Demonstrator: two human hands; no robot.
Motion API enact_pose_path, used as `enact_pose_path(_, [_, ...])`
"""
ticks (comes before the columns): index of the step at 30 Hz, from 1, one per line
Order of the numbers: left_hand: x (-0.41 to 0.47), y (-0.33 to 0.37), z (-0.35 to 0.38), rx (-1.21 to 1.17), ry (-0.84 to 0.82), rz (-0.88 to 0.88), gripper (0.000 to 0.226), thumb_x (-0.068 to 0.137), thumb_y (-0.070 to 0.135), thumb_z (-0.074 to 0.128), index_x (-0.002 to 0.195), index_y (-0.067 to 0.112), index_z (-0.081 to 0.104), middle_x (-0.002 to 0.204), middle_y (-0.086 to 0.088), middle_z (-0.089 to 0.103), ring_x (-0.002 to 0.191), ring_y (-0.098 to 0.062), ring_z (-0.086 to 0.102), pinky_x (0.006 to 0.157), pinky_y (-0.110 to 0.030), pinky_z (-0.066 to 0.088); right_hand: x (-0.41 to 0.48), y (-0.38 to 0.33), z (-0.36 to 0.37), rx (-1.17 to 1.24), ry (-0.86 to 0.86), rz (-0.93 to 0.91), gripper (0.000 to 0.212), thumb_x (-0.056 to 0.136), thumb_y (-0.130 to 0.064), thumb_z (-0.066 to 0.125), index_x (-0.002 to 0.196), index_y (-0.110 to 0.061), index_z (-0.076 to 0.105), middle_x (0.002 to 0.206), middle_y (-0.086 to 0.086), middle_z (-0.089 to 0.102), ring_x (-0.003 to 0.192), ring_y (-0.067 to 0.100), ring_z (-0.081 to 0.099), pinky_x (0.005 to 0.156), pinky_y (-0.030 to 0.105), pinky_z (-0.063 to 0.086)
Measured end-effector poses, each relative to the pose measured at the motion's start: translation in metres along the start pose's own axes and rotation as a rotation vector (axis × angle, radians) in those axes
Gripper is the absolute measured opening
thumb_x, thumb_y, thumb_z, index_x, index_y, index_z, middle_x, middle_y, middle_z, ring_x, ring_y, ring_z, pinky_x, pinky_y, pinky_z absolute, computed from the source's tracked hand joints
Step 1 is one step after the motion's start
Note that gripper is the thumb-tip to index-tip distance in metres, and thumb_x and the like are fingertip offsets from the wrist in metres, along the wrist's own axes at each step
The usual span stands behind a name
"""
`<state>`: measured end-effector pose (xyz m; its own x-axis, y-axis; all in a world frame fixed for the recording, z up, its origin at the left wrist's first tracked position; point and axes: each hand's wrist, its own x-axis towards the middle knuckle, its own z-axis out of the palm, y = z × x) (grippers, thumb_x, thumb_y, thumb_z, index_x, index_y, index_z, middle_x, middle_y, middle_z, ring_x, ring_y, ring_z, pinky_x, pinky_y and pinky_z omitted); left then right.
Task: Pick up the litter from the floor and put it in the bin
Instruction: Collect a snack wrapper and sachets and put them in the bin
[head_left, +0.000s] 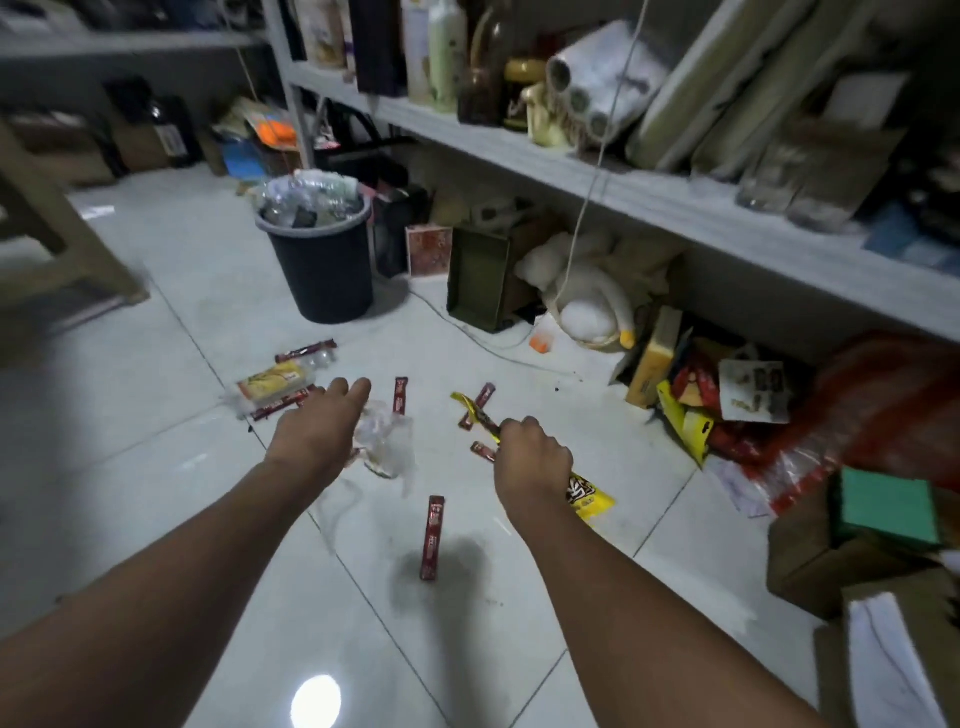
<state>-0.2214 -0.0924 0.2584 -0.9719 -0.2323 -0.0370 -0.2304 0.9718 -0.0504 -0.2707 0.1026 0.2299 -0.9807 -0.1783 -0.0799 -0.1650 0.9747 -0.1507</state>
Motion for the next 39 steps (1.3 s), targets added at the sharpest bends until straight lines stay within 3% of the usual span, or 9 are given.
enact_pose_path(6, [0.000, -0.022, -0.176, -0.115, 0.037, -0.002, 0.033, 0.089, 0.003, 0.049, 0.118, 0.017, 0.041, 0.114, -0.008, 0.045, 0.107, -0.027, 0.050, 0.078, -0.039, 0.048, -0.004, -0.055, -0.198, 0.021, 0.044, -0.030, 0.031, 0.095, -0.003, 0.045, 0.121, -0.014, 0.056, 0.123, 0.007, 0.054, 0.112, 0.028, 0.059, 0.086, 0.032, 0.045])
enact_pose_path(11, [-0.015, -0.049, -0.328, -0.115, 0.075, -0.019, 0.036, 0.088, 0.003, 0.047, 0.121, 0.016, 0.042, 0.112, -0.008, 0.046, 0.106, -0.027, 0.050, 0.070, -0.036, 0.043, -0.025, -0.095, -0.346, 0.030, 0.082, -0.052, 0.029, 0.094, -0.002, 0.046, 0.117, -0.013, 0.060, 0.121, 0.006, 0.056, 0.111, 0.028, 0.060, 0.083, 0.032, 0.047])
enact_pose_path(20, [-0.064, -0.110, -0.588, -0.134, 0.128, -0.091, 0.020, 0.091, 0.007, 0.043, 0.111, 0.012, 0.045, 0.106, -0.013, 0.048, 0.098, -0.032, 0.052, 0.073, -0.041, 0.046, -0.076, -0.159, -0.627, 0.101, 0.168, -0.068, 0.029, 0.097, -0.005, 0.043, 0.120, -0.014, 0.060, 0.124, 0.007, 0.059, 0.112, 0.028, 0.060, 0.085, 0.035, 0.047])
enact_pose_path(24, [-0.077, -0.124, -0.654, -0.120, 0.127, -0.082, 0.012, 0.093, 0.009, 0.044, 0.105, 0.011, 0.045, 0.104, -0.011, 0.049, 0.095, -0.030, 0.053, 0.067, -0.037, 0.042, -0.095, -0.180, -0.692, 0.041, 0.178, -0.085, 0.029, 0.097, -0.005, 0.043, 0.120, -0.014, 0.058, 0.125, 0.007, 0.058, 0.112, 0.027, 0.060, 0.085, 0.035, 0.047])
enact_pose_path(30, [-0.082, -0.162, -0.722, -0.045, 0.202, -0.069, 0.014, 0.095, 0.010, 0.041, 0.108, 0.007, 0.044, 0.110, -0.018, 0.049, 0.096, -0.032, 0.052, 0.074, -0.038, 0.043, -0.115, -0.208, -0.732, -0.033, 0.284, -0.114, 0.028, 0.097, -0.010, 0.047, 0.123, -0.015, 0.058, 0.128, 0.008, 0.053, 0.113, 0.028, 0.058, 0.084, 0.036, 0.048])
enact_pose_path(39, [-0.062, -0.183, -0.715, 0.053, 0.144, -0.049, 0.023, 0.096, 0.008, 0.039, 0.118, 0.002, 0.044, 0.117, -0.021, 0.050, 0.103, -0.034, 0.052, 0.077, -0.039, 0.045, -0.090, -0.230, -0.713, -0.048, 0.274, -0.120, 0.031, 0.096, -0.018, 0.054, 0.127, -0.015, 0.055, 0.134, 0.011, 0.048, 0.113, 0.030, 0.057, 0.083, 0.037, 0.047])
